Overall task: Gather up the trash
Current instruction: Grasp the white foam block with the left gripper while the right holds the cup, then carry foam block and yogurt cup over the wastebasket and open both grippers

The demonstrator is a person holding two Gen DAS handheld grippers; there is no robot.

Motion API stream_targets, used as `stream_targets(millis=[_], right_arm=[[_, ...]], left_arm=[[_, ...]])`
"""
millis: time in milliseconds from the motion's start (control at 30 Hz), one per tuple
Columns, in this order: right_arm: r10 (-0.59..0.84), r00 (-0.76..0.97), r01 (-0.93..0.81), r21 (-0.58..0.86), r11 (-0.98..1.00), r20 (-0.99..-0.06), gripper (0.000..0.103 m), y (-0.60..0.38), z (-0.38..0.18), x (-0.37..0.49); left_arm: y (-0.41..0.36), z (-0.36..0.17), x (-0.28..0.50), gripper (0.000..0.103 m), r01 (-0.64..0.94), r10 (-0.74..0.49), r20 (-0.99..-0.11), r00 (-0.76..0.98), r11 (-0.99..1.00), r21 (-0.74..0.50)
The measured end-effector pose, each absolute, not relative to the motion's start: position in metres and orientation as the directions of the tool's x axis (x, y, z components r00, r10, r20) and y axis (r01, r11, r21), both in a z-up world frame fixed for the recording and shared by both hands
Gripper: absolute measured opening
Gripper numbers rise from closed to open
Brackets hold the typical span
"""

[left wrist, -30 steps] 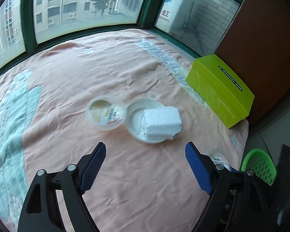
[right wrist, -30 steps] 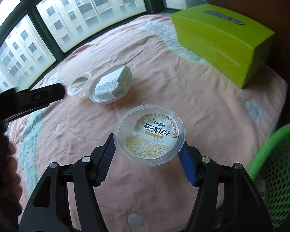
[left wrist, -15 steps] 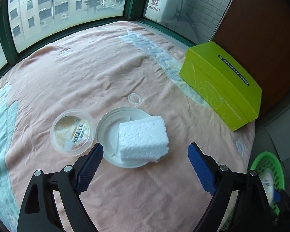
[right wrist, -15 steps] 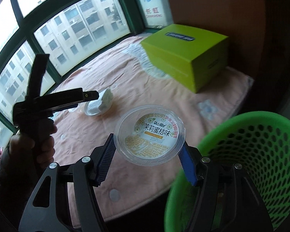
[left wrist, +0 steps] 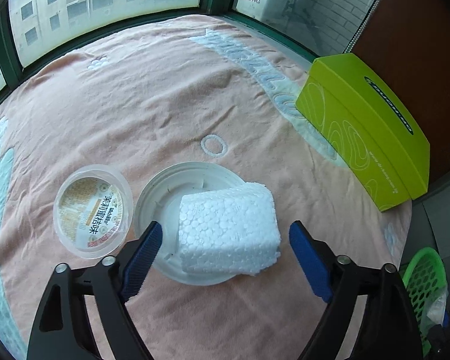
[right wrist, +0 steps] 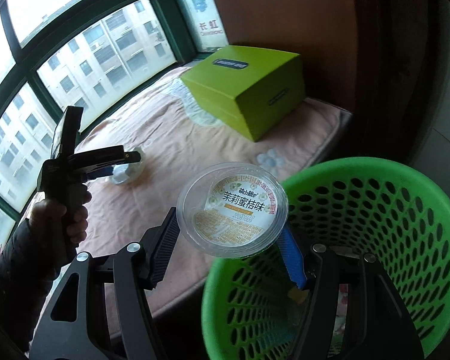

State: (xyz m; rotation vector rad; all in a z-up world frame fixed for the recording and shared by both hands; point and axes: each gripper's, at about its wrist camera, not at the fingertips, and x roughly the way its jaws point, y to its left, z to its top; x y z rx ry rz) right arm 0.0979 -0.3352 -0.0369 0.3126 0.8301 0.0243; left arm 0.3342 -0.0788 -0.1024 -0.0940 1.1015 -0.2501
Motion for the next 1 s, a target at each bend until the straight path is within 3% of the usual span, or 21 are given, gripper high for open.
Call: stream_targets(millis=[200, 567, 1000], right_arm=[[0.123, 0.676, 0.126, 0.279, 0.952, -0.727, 0.063, -0.345, -0.039, 0.091], [0.099, 0.687, 0.148, 0.272, 0.951, -0.720, 0.063, -0.356, -0.034, 0.067], [0.036, 0.694, 0.210, 0.249, 0.945, -0.719, 0.063, -0.381, -0.032, 0.026]], left_arm=[[-0.075, -0.106, 0.335, 0.061, 0.132, -0.252, -0.870, 0.424, 0.968, -0.215], [-0.083, -0.070, 0.305, 0.060, 0.181, -0.268, -0.824, 0.499, 0.962, -0.203], [-0.121, -0.021, 0.225, 0.060, 0.322, -0.377, -0.761, 0.529, 0.918, -0.231]])
